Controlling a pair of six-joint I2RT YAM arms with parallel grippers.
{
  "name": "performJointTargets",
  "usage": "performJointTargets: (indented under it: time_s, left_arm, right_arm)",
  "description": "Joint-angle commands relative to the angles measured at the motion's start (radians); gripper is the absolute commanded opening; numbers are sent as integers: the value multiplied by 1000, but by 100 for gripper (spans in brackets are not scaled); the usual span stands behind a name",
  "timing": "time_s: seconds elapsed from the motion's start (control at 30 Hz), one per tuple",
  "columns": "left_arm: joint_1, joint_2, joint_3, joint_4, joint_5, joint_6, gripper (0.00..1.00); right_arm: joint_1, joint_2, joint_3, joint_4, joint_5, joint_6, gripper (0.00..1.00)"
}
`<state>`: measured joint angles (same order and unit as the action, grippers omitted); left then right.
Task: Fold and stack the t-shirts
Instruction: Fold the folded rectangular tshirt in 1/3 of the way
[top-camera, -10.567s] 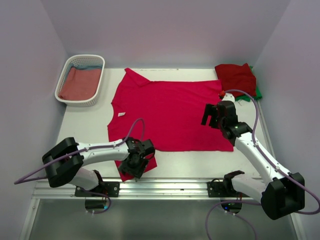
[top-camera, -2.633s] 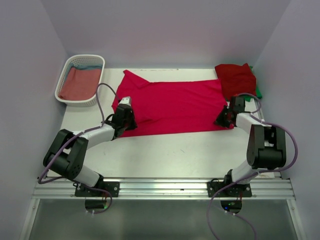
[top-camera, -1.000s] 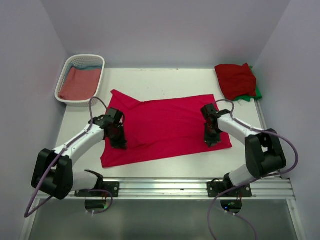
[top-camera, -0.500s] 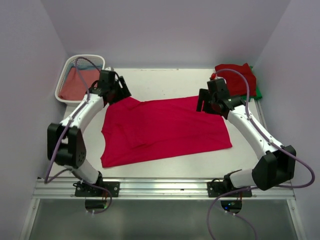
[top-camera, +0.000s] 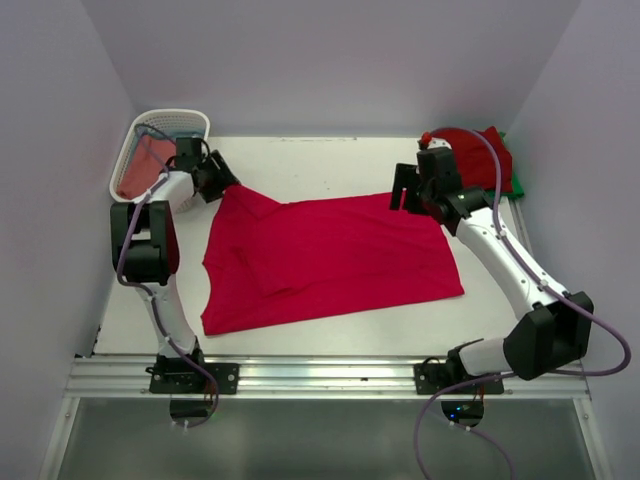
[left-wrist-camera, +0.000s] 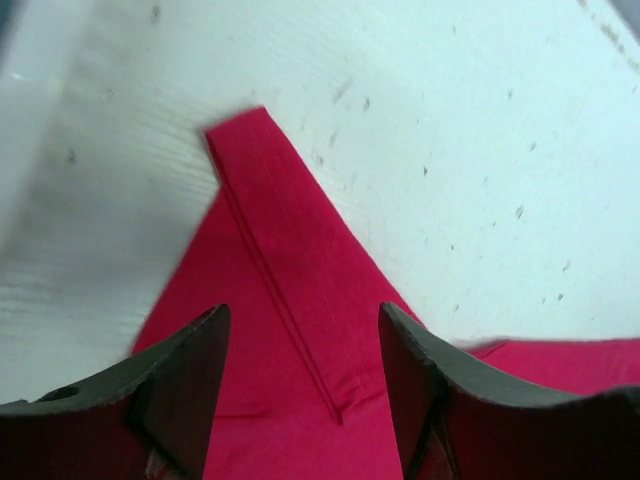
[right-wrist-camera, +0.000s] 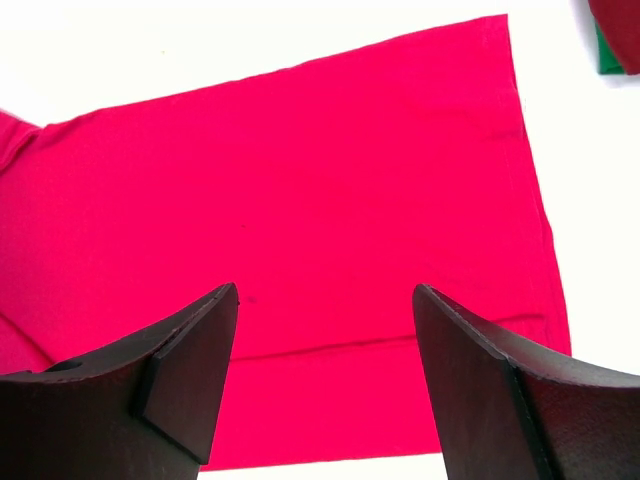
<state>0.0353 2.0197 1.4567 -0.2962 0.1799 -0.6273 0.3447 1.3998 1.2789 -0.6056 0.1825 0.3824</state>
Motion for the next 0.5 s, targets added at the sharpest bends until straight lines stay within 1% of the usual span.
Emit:
performJointTargets:
  time_s: [0.0, 0.13, 0.3, 0.47]
  left_arm:
    - [41, -19, 22, 101, 72, -35, 63]
    - [44, 2, -1, 103, 96, -66, 59]
    - [54, 25, 4, 120, 86, -78, 58]
    - [58, 50, 45, 92, 7, -61, 58]
  right_arm:
    - [-3, -64, -33, 30, -6, -17, 74]
    - [-3, -59, -43, 18, -11, -2, 72]
    - [-3, -62, -58, 10, -20, 3, 70]
    - [-3, -77, -84, 12, -25, 3, 68]
